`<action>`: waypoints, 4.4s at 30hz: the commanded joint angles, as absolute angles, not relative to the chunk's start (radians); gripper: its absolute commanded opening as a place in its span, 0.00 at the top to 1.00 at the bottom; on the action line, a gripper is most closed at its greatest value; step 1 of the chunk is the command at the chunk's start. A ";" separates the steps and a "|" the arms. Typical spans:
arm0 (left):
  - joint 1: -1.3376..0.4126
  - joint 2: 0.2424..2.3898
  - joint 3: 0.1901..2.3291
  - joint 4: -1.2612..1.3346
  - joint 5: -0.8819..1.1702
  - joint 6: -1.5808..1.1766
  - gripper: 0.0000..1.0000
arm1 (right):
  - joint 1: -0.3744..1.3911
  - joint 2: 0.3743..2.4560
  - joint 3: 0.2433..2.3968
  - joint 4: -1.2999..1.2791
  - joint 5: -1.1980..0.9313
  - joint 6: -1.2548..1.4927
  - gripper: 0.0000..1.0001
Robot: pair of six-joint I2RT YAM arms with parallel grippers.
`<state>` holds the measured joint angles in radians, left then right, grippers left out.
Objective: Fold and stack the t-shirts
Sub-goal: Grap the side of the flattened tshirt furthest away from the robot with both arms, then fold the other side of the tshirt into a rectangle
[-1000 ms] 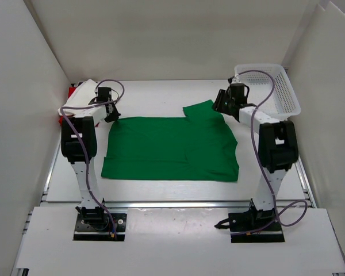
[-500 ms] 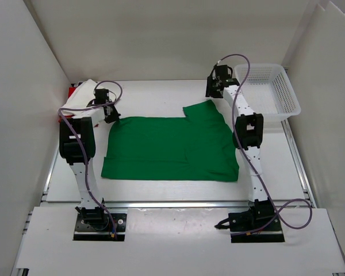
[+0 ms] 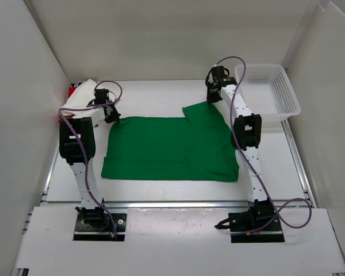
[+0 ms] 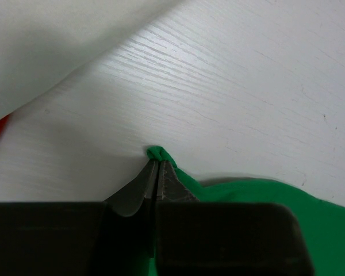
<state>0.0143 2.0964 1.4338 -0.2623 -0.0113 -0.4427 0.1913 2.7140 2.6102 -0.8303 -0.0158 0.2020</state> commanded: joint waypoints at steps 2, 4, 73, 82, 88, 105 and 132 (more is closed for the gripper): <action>0.025 2.010 1.404 -0.242 0.024 -0.451 1.00 | 0.210 2.605 2.659 -0.851 -0.024 0.187 1.00; 0.034 1.984 1.382 -0.233 0.046 -0.456 1.00 | 0.201 2.542 2.622 -0.903 -0.064 0.175 1.00; 0.017 1.089 0.505 0.136 0.181 -0.732 0.70 | 0.458 1.107 0.666 -0.220 -0.092 0.394 0.95; 0.026 1.319 0.402 0.300 0.300 -0.813 0.79 | 0.466 1.518 0.859 -0.058 -0.156 0.331 0.67; 0.018 1.299 0.382 0.341 0.301 -0.842 0.79 | 0.476 1.566 0.835 -0.032 -0.134 0.325 0.63; -0.141 1.144 0.314 0.364 0.281 -0.853 0.80 | 0.593 1.411 0.773 -0.193 -0.141 0.400 1.00; -0.186 1.268 0.382 0.413 0.293 -0.876 0.80 | 0.482 1.141 0.418 -0.141 -0.147 0.569 0.96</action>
